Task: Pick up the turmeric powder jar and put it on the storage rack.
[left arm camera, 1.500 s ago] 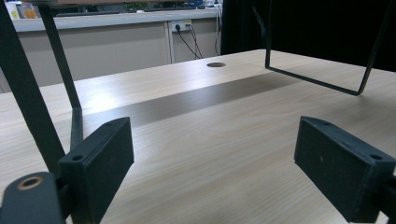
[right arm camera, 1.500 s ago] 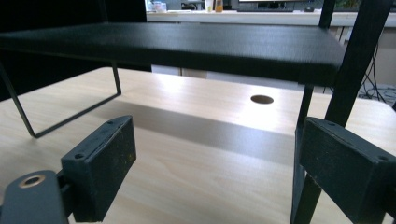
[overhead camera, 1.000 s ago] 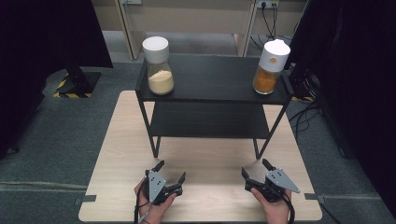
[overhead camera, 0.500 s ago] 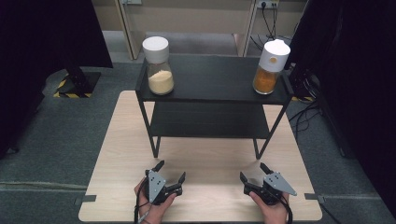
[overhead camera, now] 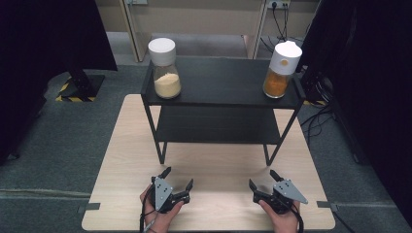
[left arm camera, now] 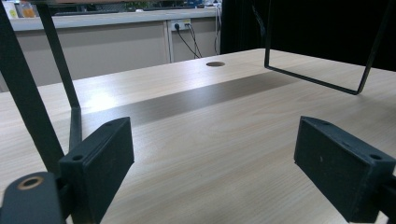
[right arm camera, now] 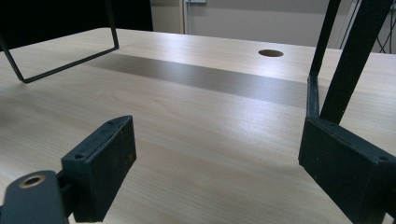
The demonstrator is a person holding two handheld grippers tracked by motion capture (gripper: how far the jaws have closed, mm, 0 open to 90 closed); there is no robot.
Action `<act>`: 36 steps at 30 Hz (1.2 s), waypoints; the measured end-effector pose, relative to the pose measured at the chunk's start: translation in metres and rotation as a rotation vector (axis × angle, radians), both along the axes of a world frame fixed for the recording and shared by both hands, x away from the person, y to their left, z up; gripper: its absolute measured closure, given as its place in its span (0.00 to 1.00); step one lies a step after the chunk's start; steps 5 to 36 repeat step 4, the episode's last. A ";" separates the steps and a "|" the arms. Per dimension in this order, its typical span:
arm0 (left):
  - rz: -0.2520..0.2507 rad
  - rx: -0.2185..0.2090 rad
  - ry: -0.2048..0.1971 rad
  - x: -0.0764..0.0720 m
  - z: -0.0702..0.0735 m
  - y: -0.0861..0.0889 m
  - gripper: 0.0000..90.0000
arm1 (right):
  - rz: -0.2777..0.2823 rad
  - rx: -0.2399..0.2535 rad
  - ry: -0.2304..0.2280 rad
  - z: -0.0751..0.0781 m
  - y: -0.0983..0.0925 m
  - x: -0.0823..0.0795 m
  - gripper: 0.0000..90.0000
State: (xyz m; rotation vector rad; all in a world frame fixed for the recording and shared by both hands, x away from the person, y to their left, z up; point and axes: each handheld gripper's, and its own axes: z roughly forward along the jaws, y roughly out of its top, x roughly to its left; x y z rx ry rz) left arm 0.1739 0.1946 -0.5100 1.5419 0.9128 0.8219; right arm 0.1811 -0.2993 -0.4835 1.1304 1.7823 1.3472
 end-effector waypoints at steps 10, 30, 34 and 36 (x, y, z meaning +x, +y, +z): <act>0.000 0.001 0.000 0.000 0.000 0.000 0.13 | 0.002 -0.001 -0.001 0.000 0.000 0.000 0.13; 0.000 0.001 0.000 0.000 0.000 0.000 0.13 | 0.002 -0.001 -0.001 0.000 0.000 0.000 0.13; 0.000 0.001 0.000 0.000 0.000 0.000 0.13 | 0.002 -0.001 -0.001 0.000 0.000 0.000 0.13; 0.000 0.001 0.000 0.000 0.000 0.000 0.13 | 0.002 -0.001 -0.001 0.000 0.000 0.000 0.13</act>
